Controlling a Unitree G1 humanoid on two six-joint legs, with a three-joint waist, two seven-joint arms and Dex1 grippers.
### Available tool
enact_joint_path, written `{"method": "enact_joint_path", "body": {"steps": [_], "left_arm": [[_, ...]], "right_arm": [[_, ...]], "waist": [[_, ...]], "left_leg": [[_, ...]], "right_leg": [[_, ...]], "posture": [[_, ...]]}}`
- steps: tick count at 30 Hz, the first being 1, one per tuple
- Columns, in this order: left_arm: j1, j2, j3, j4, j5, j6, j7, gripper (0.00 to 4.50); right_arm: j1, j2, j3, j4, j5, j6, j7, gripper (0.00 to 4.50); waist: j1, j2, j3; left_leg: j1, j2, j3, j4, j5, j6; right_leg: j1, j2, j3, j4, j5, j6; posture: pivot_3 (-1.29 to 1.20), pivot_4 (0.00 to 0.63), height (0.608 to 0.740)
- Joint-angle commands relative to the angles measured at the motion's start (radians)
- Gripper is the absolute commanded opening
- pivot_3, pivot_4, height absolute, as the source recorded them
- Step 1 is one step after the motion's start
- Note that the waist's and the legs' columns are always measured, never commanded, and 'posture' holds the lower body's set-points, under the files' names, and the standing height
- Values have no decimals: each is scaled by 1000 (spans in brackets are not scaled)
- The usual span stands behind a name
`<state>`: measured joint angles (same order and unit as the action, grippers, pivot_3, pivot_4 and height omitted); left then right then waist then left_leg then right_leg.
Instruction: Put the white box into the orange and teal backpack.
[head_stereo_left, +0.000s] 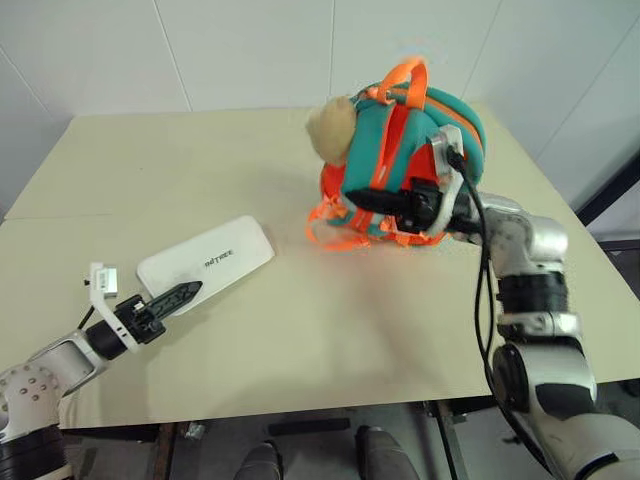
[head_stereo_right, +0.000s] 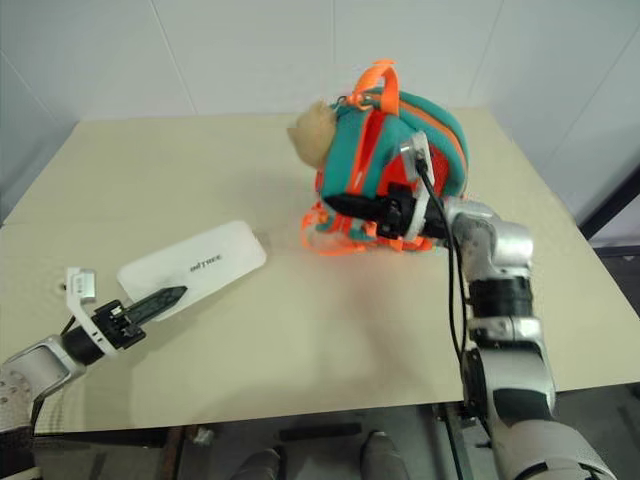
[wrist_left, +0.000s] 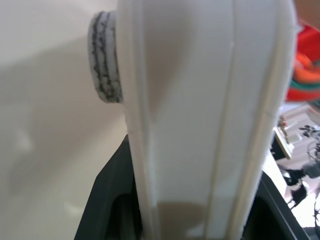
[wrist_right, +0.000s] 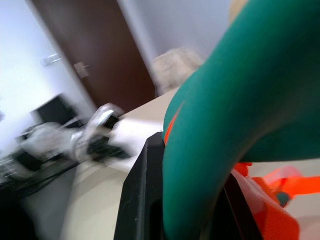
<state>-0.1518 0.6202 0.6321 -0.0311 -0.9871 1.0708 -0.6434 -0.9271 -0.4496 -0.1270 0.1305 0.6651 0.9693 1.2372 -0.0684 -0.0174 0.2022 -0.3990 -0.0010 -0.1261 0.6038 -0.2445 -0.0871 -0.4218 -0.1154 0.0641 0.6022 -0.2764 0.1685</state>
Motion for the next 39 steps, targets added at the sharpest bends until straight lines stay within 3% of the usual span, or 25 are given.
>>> {"method": "enact_joint_path", "body": {"steps": [1, 8, 14, 23, 35, 39], "left_arm": [[2, 15, 29, -52, -39, -38, -29, 1440], [-26, -9, 31, -115, -117, -40, 11, 1440], [-2, -14, 42, -234, -172, -77, 15, 1440], [69, 55, 150, -429, -387, -126, 45, 1440], [-34, 184, -58, -288, -264, -153, -63, 1440], [-84, 297, -174, -242, -172, -151, -215, 1440]], "right_arm": [[33, -60, -36, -237, 203, 178, -2, 53], [145, -215, -52, -377, 426, 360, 0, 53], [199, -292, 53, -284, 287, 206, 44, 53], [200, -289, 137, -195, 194, 82, 86, 53], [272, -320, 152, -283, 197, 52, 112, 53], [276, -327, 145, -282, 197, 54, 101, 53]], "waist": [[9, 0, 0], [38, -1, 0], [40, -2, -1], [41, -2, -1], [42, -2, -1], [41, -2, -1]], "left_leg": [[-2, 0, 0, 1, 0, 0], [-6, 0, 0, 9, -1, 1], [-5, 0, 1, 10, 0, 2], [-6, 0, 1, 9, 0, 2], [-5, 0, 1, 10, 1, 2], [-5, 0, 1, 10, 1, 2]], "right_leg": [[-3, 0, 0, -1, 0, 0], [-3, 0, 0, 1, 1, -1], [-2, 0, 0, 0, 3, -1], [-3, 0, 0, -1, 3, -1], [-2, 1, 0, -1, 3, -2], [-2, 1, 0, -1, 3, -2]], "posture": [[0, 150, 740], [0, 150, 740], [0, 150, 740], [0, 150, 740], [0, 150, 740], [0, 150, 740]]}}
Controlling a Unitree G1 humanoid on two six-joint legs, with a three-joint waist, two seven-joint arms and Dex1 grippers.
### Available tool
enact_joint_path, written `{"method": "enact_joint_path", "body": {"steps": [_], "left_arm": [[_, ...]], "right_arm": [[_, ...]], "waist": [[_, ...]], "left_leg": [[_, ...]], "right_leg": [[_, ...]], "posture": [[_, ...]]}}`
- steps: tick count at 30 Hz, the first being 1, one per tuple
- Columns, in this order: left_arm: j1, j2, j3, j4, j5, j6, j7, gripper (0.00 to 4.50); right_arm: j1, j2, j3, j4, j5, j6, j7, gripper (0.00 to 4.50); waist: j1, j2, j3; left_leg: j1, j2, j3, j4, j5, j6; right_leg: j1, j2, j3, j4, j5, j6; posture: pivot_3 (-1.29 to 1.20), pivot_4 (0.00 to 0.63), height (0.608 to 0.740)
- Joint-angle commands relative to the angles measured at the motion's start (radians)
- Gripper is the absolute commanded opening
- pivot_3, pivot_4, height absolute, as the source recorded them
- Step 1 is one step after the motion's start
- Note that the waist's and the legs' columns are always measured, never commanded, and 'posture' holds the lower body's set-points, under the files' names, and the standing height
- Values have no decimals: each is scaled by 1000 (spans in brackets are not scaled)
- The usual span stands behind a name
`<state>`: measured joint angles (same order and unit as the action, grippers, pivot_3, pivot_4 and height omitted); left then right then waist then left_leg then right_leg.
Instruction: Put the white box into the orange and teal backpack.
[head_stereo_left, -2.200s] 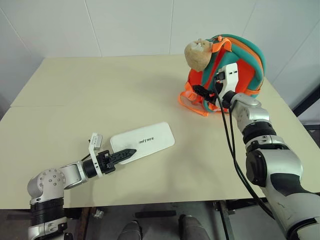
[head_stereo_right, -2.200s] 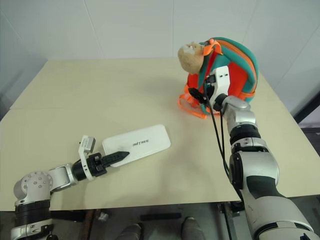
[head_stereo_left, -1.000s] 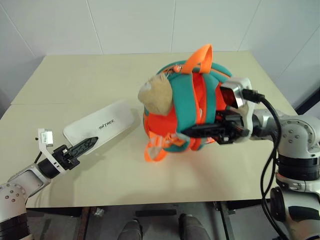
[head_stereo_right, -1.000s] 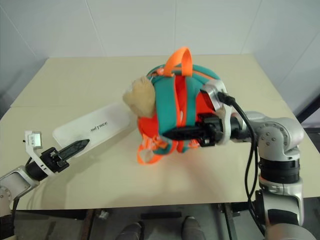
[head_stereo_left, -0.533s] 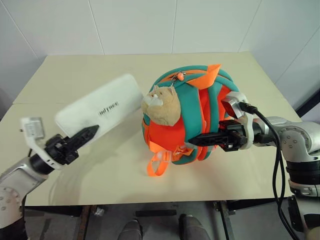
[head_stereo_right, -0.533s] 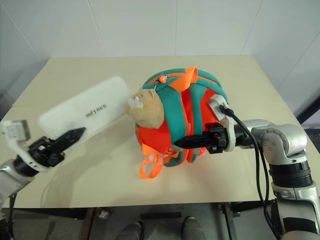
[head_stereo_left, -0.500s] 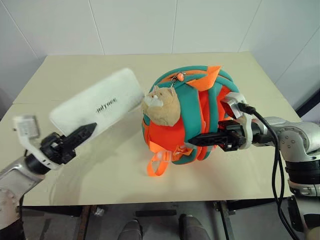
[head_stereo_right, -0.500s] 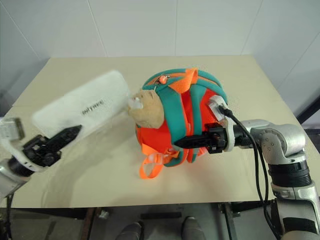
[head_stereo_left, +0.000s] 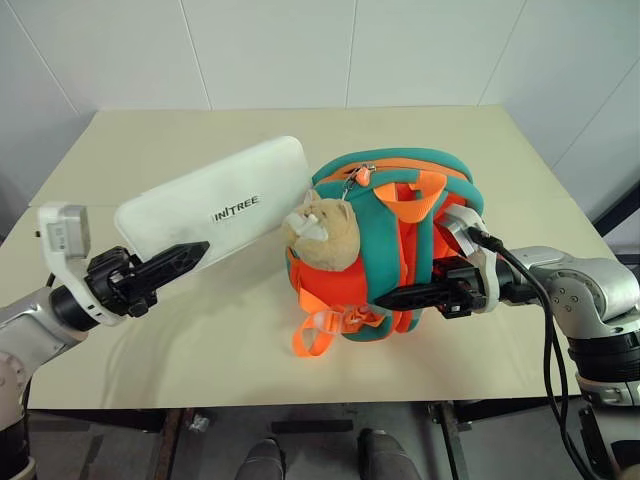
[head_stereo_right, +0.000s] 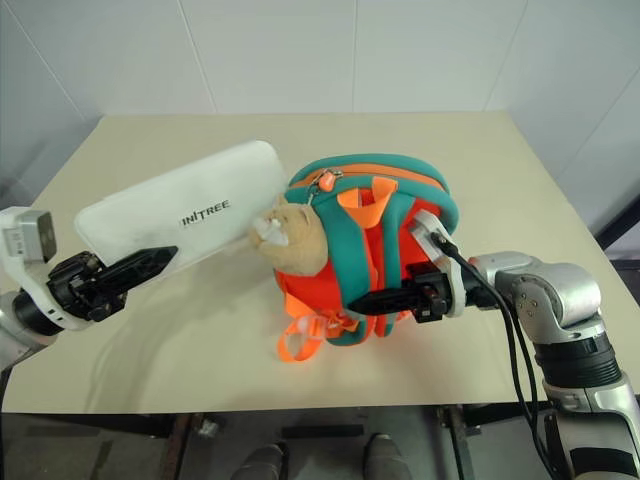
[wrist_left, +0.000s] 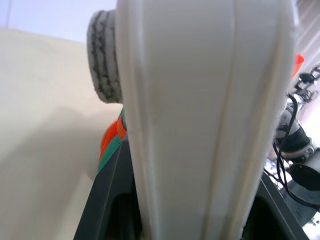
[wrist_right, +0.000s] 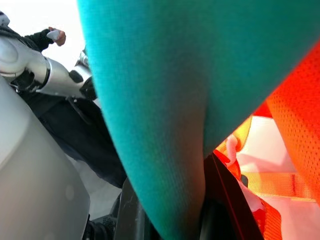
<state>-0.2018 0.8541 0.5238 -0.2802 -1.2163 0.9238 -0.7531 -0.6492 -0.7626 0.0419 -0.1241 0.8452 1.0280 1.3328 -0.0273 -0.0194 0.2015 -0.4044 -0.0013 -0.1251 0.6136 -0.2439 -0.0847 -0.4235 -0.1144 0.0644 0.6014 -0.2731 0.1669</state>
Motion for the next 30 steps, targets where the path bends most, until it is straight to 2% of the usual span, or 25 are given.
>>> {"method": "enact_joint_path", "body": {"steps": [1, 5, 9, 11, 17, 24, 27, 30], "left_arm": [[-51, 88, -93, 23, 85, -15, -140, 1440], [-195, 152, -255, 144, 305, -170, -276, 1440], [-399, 137, -439, 265, 510, -303, -370, 1440], [-507, 98, -544, 314, 609, -371, -427, 1440], [-795, -138, -737, 462, 745, -415, -516, 1440], [-995, -430, -834, 719, 893, -481, -499, 1440], [-1019, -507, -844, 785, 954, -526, -470, 1440], [-1011, -514, -808, 781, 956, -520, -470, 1440]], "right_arm": [[-3, -14, -23, -26, 15, -6, 3, 53], [-4, -3, -22, -30, 17, -7, -12, 53], [-3, 10, -24, -40, 24, -6, -30, 53], [-5, 17, -24, -41, 25, -8, -38, 53], [2, 33, -32, -56, 32, -7, -63, 53], [5, 57, -30, -67, 32, -21, -88, 53], [4, 74, -32, -76, 34, -25, -105, 53], [8, 81, -42, -82, 39, -23, -120, 53]], "waist": [[1, 0, 0], [7, 0, 0], [11, 0, 0], [14, 0, 0], [28, 0, 0], [11, 0, 0], [7, 0, 0], [3, 0, 0]], "left_leg": [[0, 0, 0, 0, 0, 0], [0, 0, 0, 0, 0, 0], [0, 0, 0, 0, 0, 0], [0, 0, 0, 0, 0, 0], [-1, -1, -1, 1, 0, 0], [-2, -1, 0, 1, 0, 1], [-2, -1, 0, 1, 0, 1], [-2, -1, 0, 1, 0, 1]], "right_leg": [[0, 0, 0, 0, 0, 0], [1, 0, 0, -1, -1, -2], [1, 0, 0, -1, 1, 1], [1, 0, 0, -2, 1, 2], [2, 0, -1, -2, 2, 4], [2, 0, -1, 0, 1, 6], [2, 0, -1, -1, 0, 6], [2, 0, -1, -1, 0, 6]], "posture": [[0, 150, 740], [0, 150, 740], [0, 150, 740], [0, 150, 740], [0, 150, 740], [0, 150, 740], [0, 150, 740], [0, 150, 740]]}}
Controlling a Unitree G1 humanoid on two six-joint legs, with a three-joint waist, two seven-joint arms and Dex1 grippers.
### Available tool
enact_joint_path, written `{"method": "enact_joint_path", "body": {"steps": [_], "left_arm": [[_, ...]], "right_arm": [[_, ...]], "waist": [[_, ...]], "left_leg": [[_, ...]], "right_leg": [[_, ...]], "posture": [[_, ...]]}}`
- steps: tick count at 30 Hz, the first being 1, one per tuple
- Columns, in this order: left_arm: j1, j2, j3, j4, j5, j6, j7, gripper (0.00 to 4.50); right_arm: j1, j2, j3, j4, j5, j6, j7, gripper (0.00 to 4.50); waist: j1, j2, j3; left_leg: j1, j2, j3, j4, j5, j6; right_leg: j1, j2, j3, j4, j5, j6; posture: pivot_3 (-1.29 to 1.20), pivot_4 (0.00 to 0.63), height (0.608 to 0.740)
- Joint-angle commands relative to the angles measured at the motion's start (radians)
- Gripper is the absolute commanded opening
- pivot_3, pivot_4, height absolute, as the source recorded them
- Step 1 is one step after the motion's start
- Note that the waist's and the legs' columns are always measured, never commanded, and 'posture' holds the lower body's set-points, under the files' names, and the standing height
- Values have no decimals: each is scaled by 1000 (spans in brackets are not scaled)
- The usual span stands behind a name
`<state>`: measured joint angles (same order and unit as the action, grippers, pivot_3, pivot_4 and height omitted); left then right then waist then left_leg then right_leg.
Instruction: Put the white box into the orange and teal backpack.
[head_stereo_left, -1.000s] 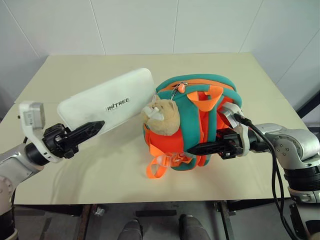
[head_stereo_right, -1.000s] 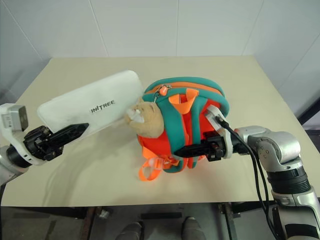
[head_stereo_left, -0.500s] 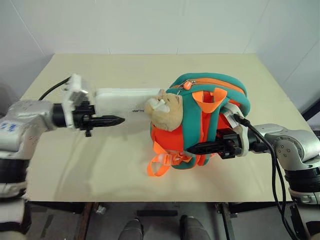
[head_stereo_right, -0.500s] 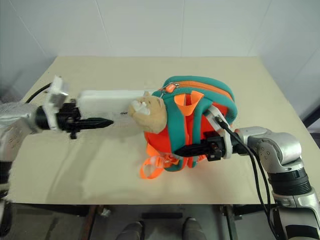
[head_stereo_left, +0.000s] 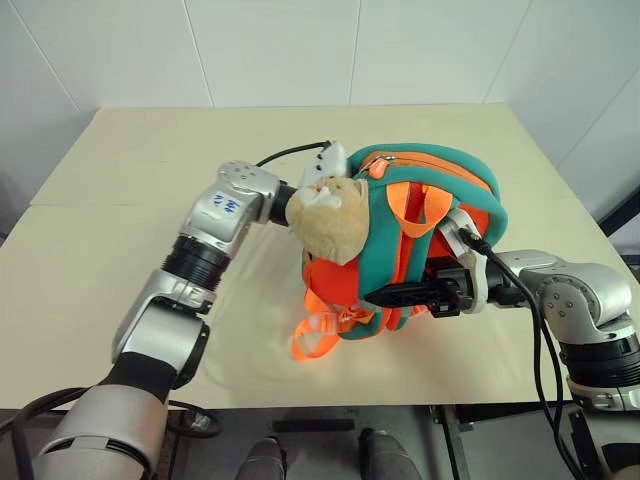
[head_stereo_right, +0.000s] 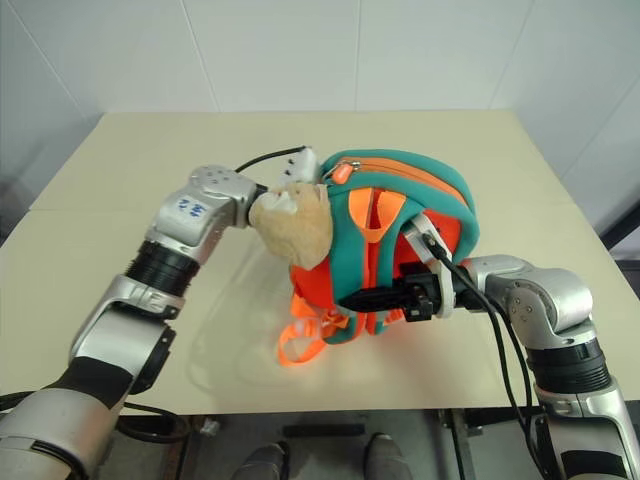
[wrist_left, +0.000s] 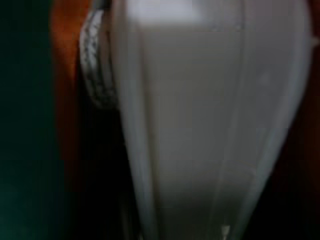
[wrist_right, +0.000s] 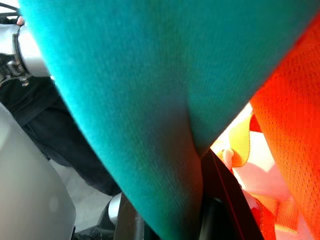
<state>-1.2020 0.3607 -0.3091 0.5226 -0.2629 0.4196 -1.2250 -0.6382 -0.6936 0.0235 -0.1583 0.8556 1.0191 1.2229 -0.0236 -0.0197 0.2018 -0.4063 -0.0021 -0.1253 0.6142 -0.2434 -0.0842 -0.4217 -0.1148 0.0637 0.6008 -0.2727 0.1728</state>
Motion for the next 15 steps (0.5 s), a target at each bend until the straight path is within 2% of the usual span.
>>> {"method": "enact_joint_path", "body": {"steps": [1, 3, 7, 11, 15], "left_arm": [[-7, -10, 37, -28, 4, -3, 9, 1440], [8, 11, 89, -14, -26, 17, -1, 2186], [74, 109, 162, -55, -53, -15, -77, 3267], [121, 205, 223, -132, -102, 33, -136, 4371], [152, 315, 255, -156, -98, 41, -176, 4469]], "right_arm": [[-1, 11, -26, -49, 31, -14, -13, 53], [8, 9, -29, -51, 32, -14, -15, 53], [25, 15, -28, -60, 30, -17, -26, 53], [28, 23, -24, -55, 26, -22, -32, 53], [27, 26, -12, -47, 17, -33, -26, 53]], "waist": [[-1, 0, 0], [-2, 0, 0], [-14, 0, 0], [-15, 0, 0], [-9, 0, 0]], "left_leg": [[0, 0, 0, 0, 0, 0], [0, 0, 0, 1, 0, 0], [2, 0, 0, 1, 0, 1], [2, 0, -1, 1, 2, 1], [2, 0, -1, 1, 2, 1]], "right_leg": [[0, 0, 0, 0, 0, 0], [0, 0, 0, 0, 0, 0], [0, 0, 0, 2, 0, 0], [-2, 0, 0, 6, -1, -1], [-2, 0, 0, 7, -1, -1]], "posture": [[0, 150, 740], [0, 150, 740], [0, 150, 740], [0, 150, 740], [0, 150, 740]]}}
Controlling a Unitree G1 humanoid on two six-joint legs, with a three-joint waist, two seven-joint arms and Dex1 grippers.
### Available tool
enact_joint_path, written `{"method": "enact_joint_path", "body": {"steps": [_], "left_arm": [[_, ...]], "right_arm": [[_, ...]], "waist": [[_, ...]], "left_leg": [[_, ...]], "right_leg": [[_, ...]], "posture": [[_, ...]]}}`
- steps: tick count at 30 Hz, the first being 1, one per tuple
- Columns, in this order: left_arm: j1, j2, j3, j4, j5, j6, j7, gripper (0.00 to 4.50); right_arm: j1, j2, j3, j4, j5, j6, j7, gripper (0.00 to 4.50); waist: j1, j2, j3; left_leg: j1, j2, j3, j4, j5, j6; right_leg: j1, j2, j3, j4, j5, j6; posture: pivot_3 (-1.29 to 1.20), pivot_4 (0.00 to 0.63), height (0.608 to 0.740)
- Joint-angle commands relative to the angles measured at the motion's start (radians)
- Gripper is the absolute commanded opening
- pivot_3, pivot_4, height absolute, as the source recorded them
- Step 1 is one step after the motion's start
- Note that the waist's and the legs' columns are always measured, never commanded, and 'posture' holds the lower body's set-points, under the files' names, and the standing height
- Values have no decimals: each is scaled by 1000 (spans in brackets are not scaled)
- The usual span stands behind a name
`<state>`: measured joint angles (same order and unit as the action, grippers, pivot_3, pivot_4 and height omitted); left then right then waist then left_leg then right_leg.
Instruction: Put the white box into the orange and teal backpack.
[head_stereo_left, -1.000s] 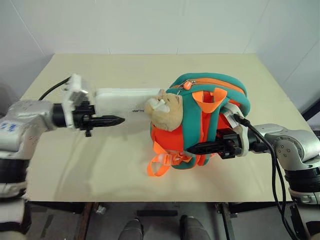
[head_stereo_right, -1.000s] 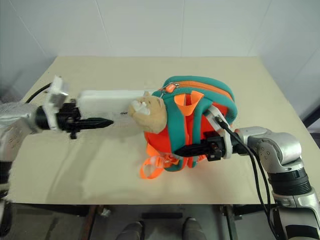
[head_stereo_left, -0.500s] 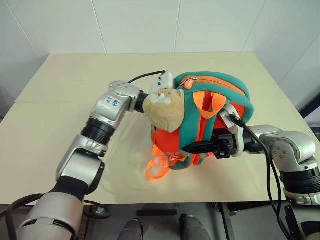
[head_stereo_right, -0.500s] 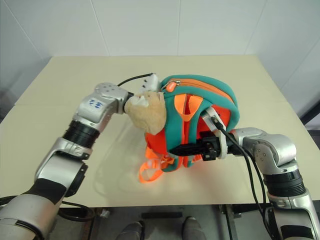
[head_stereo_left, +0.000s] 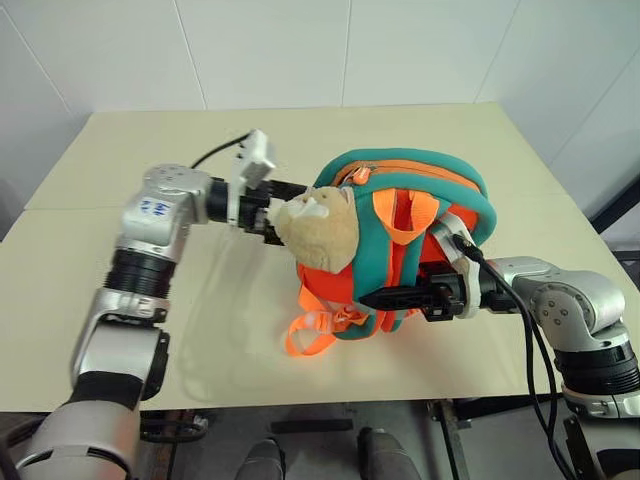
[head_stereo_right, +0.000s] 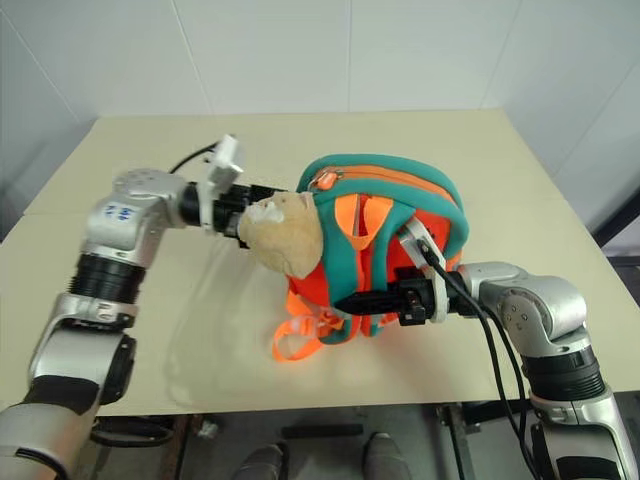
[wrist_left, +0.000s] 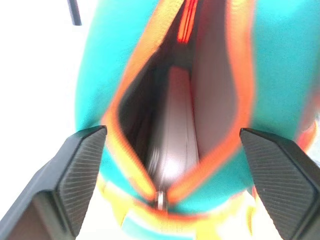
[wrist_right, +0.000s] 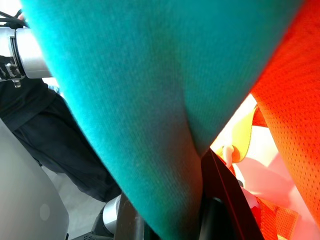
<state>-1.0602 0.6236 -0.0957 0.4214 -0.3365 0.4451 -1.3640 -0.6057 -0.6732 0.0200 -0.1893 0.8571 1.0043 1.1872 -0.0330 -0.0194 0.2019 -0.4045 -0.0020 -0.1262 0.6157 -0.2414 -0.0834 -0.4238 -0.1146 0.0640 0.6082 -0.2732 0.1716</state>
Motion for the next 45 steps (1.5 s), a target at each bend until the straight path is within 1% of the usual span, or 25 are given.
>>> {"method": "enact_joint_path", "body": {"steps": [1, 4, 6, 9, 12, 17, 20, 23, 30, 33, 34, 38, 40, 43, 45], "left_arm": [[16, 72, 55, -80, -45, 37, -50, 4469], [44, 129, 75, -164, -83, 94, -80, 4469], [71, 140, 108, -226, -118, 122, -58, 4469], [125, 111, 152, -349, -198, 193, -4, 4469], [168, 68, 162, -453, -238, 226, 64, 4469], [190, -13, 150, -526, -283, 268, 153, 4469], [184, -58, 155, -518, -277, 234, 205, 3931], [173, -74, 182, -524, -313, 242, 221, 3101], [171, -39, 194, -529, -307, 217, 226, 1095], [170, -10, 192, -522, -296, 204, 217, 388], [169, 4, 193, -515, -292, 199, 213, 224], [168, 71, 199, -467, -271, 169, 188, 68], [178, 130, 192, -417, -238, 142, 156, 62], [200, 222, 163, -271, -138, 32, 108, 62], [202, 241, 154, -164, -95, -32, 99, 62]], "right_arm": [[-6, 7, -6, -12, 13, -21, 10, 53], [-6, 8, 1, -3, 1, -32, 15, 53], [-2, 8, 6, 2, -4, -41, 20, 53], [1, 10, 19, 8, -14, -54, 28, 53], [-3, 13, 28, 18, -20, -63, 33, 53], [-10, 15, 34, 31, -29, -71, 45, 53], [-12, 15, 35, 33, -31, -74, 50, 53], [-5, 12, 30, 28, -29, -73, 49, 53], [13, 10, 23, 17, -27, -70, 42, 53], [15, 12, 24, 18, -28, -72, 41, 53], [15, 13, 25, 19, -29, -73, 40, 53], [14, 17, 26, 21, -32, -74, 35, 53], [16, 18, 24, 17, -31, -73, 31, 53], [21, 19, 21, 13, -31, -71, 24, 53], [25, 19, 17, 10, -30, -70, 19, 53]], "waist": [[1, 0, 0], [3, 0, 0], [3, 0, 0], [3, 0, 0], [3, 0, 0], [3, 0, 0], [5, 0, 0], [5, 0, 0], [5, 0, 0], [5, 0, 0], [4, 0, 0], [3, 0, 0], [2, 0, 0], [-1, 0, 0], [-1, 0, 0]], "left_leg": [[0, 0, 0, 0, 0, 0], [0, 0, 0, 0, 0, 0], [0, 0, 0, 0, 0, 0], [0, 0, 0, 0, 0, 0], [0, 0, 0, 1, 0, 0], [0, 0, -1, 5, 0, 0], [1, 0, -1, 6, 0, 0], [1, 0, -1, 8, 0, 0], [1, 0, -1, 8, 0, 0], [1, 0, -1, 8, 0, 0], [1, 0, -1, 8, 0, 0], [1, 0, -1, 8, 0, 0], [1, 0, -1, 8, 0, 0], [2, 0, 0, 7, 0, 0], [3, 0, 0, 6, 0, 1]], "right_leg": [[0, 0, 0, 0, 0, 0], [0, 0, 0, 0, 0, 0], [0, 0, 0, 1, 0, 0], [0, 0, 0, 1, 0, 0], [0, 0, 0, 2, 0, 0], [0, 0, 0, 5, 0, -1], [1, 0, 0, 5, 0, -1], [2, 0, 0, 5, 1, -1], [3, 0, 0, 4, 1, -1], [3, 0, 0, 4, 1, -1], [3, 0, 0, 4, 1, -1], [3, 0, 0, 4, 1, -1], [3, 0, 0, 4, 1, -1], [3, 0, 0, 4, 1, -1], [3, 1, 0, 4, 1, -2]], "posture": [[0, 150, 740], [0, 150, 740], [0, 150, 740], [0, 150, 740], [0, 150, 740], [0, 150, 740], [0, 150, 740], [0, 150, 740], [0, 150, 740], [0, 150, 740], [0, 150, 740], [0, 150, 740], [0, 150, 740], [0, 150, 740], [0, 150, 740]]}}
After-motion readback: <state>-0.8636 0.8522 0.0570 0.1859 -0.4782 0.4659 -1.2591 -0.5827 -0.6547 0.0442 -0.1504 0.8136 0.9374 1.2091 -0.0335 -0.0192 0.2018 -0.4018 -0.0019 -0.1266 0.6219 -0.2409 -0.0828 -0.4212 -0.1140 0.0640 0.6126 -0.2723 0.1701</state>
